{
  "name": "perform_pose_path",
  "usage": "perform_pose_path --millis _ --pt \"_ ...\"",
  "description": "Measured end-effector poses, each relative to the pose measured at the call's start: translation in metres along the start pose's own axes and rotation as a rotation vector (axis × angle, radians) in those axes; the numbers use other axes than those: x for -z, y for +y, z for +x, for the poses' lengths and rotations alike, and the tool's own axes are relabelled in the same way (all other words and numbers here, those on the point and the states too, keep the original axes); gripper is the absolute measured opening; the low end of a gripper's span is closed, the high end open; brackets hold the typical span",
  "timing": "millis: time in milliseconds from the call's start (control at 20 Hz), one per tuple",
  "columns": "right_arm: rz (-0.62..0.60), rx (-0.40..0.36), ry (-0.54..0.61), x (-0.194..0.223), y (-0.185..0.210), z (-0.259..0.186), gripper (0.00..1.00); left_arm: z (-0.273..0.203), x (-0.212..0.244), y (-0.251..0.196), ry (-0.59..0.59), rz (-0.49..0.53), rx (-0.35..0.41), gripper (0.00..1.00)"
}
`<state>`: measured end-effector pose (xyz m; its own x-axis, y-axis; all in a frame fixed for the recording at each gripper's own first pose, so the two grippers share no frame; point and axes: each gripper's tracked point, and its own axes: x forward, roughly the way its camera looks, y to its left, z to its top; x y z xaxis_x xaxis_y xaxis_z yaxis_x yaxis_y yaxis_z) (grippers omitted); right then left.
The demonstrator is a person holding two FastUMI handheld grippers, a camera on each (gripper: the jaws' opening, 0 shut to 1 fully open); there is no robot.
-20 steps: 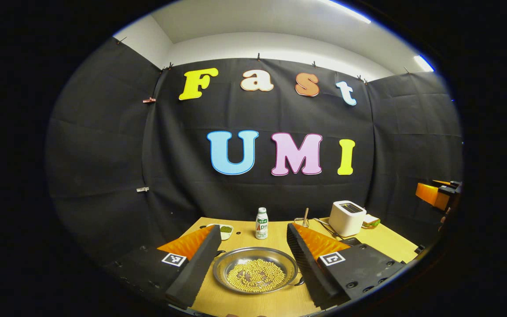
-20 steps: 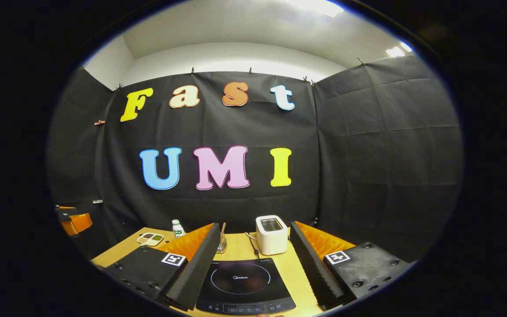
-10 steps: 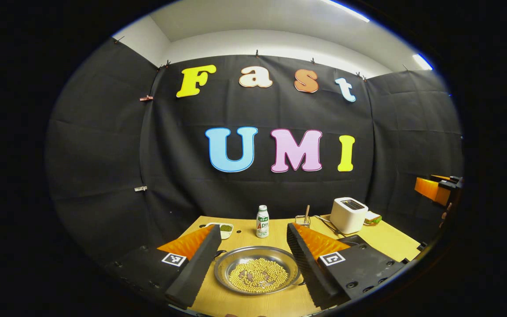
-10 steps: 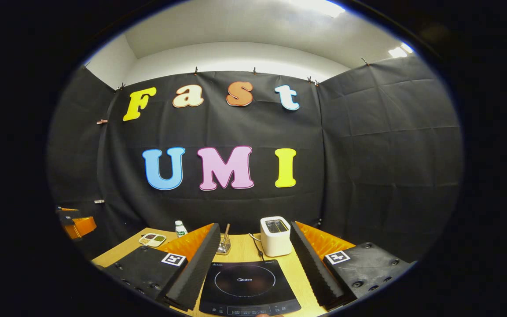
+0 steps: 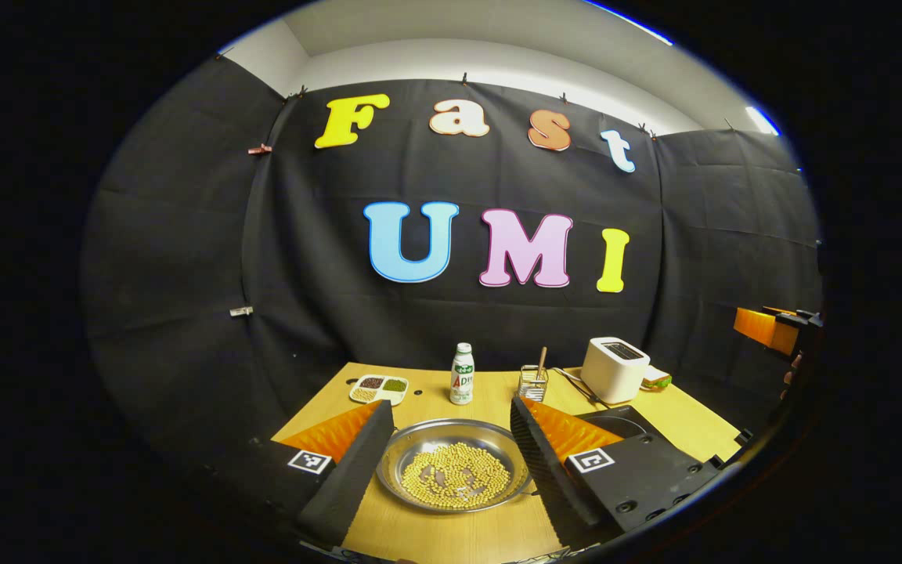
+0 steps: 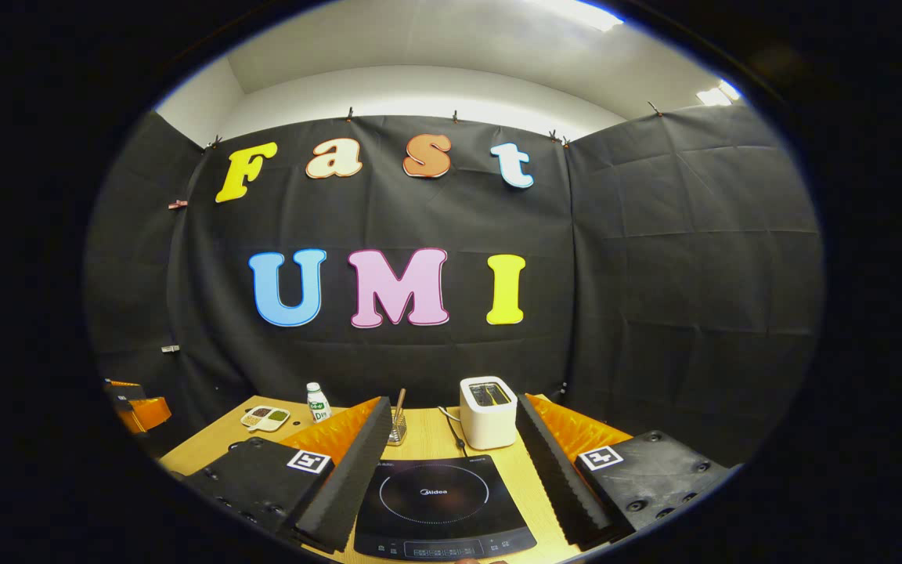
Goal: First push the handle of the pot to place it horizontally, then grasp the pot with both hands and set it on the induction cooktop.
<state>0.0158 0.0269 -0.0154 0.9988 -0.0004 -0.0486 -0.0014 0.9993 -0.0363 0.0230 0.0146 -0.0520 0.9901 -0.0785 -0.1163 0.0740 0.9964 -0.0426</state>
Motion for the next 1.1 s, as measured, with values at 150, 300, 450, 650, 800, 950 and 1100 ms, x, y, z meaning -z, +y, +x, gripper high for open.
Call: perform_pose_path --millis 150,300,450,650,800,950,1100 --pt "-0.015 0.006 0.004 0.004 -0.002 0.002 0.99 0.006 0.033 -0.003 0.116 -0.023 0.062 0.94" --pt "0.011 0.002 0.037 0.017 -0.002 0.009 0.99 0.007 0.062 -0.004 0.212 -0.018 0.076 0.73" --pt "0.013 -0.013 0.059 0.030 -0.004 0.020 0.99 0.005 0.092 -0.015 0.314 0.001 0.089 0.54" --pt "0.029 -0.059 0.111 0.050 0.000 0.033 0.99 0.005 0.123 -0.031 0.420 0.016 0.124 0.38" --pt "0.023 -0.094 0.123 0.054 0.004 0.043 0.99 0.010 0.151 -0.042 0.499 0.002 0.131 0.27" --pt "0.019 -0.117 0.128 0.057 0.002 0.048 0.99 0.015 0.176 -0.045 0.566 0.007 0.107 0.13" --pt "0.026 -0.117 0.140 0.060 -0.007 0.054 0.99 0.019 0.198 -0.067 0.614 -0.043 0.158 0.05"
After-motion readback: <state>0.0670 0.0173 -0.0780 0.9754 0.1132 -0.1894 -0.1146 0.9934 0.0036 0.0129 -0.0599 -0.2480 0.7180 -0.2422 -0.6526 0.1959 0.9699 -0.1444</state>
